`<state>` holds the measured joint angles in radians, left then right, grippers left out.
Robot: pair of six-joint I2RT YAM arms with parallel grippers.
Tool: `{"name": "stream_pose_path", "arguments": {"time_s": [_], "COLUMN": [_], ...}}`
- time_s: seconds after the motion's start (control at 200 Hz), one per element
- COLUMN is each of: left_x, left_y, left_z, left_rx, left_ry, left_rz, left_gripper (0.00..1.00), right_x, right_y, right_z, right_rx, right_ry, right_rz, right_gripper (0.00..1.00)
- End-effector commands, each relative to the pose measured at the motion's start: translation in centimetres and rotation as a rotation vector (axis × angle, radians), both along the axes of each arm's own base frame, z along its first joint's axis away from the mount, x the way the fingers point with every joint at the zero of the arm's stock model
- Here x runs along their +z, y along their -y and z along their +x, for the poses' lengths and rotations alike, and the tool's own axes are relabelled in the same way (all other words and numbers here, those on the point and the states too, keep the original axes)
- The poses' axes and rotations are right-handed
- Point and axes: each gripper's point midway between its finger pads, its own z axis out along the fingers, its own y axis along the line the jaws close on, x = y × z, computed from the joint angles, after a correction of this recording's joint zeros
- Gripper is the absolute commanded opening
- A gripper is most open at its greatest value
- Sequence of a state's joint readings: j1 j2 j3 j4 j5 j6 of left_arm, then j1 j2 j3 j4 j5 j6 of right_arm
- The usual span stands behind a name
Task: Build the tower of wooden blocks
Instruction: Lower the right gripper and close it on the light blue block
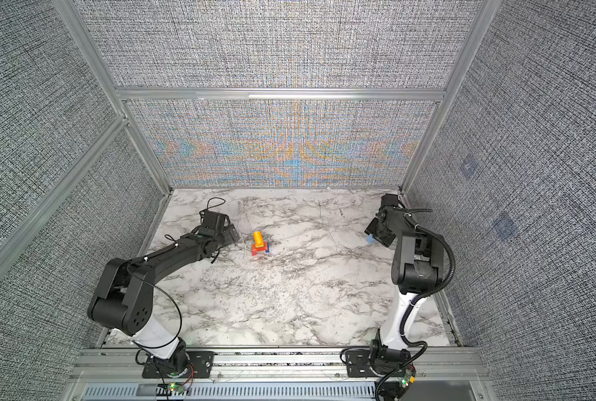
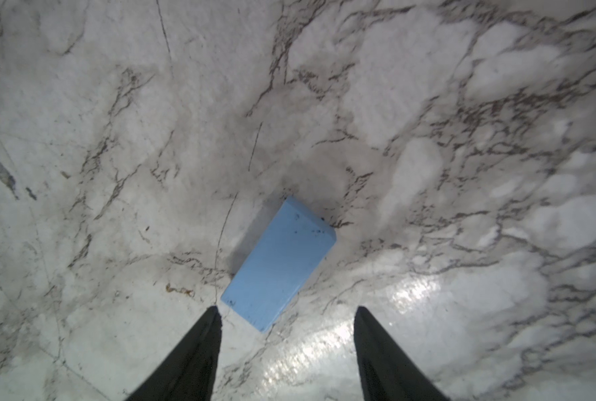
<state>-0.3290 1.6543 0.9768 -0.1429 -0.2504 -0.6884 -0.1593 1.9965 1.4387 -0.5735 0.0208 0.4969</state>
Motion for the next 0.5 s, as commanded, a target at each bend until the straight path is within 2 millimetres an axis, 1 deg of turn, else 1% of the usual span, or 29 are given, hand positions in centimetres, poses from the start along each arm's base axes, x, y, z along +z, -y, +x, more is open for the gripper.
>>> {"name": "stream_pose_path", "arguments": {"time_s": [0.0,0.12,0.35,0.495], "left_x": [0.1,-0.3,-1.0,-1.4], "left_y": [0.3,0.4,0.5,0.6], "left_z": [0.7,0.9,1.2,1.3], "left_rx": [-0.005,-0.006,-0.008,-0.012], "left_ry": [0.020,0.015,0.008,0.000], "left_rz": [-0.024,-0.028,-0.045,-0.054], "left_gripper": [0.99,0.99,0.99,0.99], "right_x": [-0.4,-0.5,-0.4,-0.6], "right_y": [0.2,0.2,0.3,-0.1], "right_z": [0.1,0.5,0.7,0.8], "right_rx": [0.002,0.006,0.013,0.024], "right_ry": [-0.016,-0.010,-0.019,-0.023], "right_rz": [-0.005,-0.004,-0.005,0.009], "right_gripper": [0.63,0.63,0.63,0.65]}}
